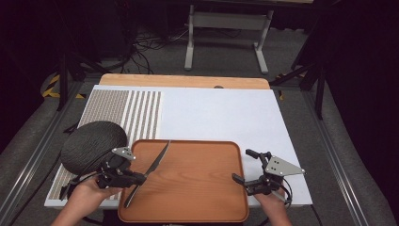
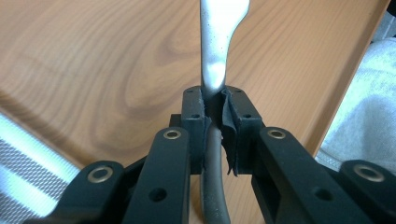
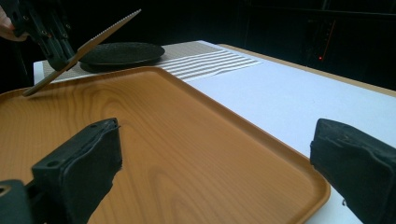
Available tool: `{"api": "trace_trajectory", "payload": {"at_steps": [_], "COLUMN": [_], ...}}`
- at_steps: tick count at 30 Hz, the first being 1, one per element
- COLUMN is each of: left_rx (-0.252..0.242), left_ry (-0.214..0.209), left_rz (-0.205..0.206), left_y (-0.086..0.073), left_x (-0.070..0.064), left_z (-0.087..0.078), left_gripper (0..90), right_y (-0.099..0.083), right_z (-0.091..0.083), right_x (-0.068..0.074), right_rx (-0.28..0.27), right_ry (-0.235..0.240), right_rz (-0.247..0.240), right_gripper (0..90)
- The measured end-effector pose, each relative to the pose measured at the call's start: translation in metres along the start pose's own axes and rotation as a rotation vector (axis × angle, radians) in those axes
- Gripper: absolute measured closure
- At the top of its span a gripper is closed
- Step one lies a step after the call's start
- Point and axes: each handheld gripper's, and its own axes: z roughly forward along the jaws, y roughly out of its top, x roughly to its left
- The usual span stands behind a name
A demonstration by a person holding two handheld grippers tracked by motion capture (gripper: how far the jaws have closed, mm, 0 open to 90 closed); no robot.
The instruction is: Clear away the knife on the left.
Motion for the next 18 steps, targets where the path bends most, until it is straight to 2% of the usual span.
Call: {"api": "trace_trajectory", "payload": {"at_steps": [8, 18], "left_rx": [0.036, 0.076], "left_ry": [0.007, 0.025], "left_rz": [-0.003, -0.042], "left_y": [0.002, 0.004], "left_x": [-0.001, 0.000], "left_z": [0.009, 0.015], "left_gripper": [80.0, 79.9], "right_y": [0.000, 0.000], "right_z": [0.000, 0.000], "right_x": [0.000, 0.000], "right_rx": [0.001, 0.000], "right_ry": [0.000, 0.000], "right_rz": [0.000, -0.001], "right_gripper": [2.9, 2.9]}}
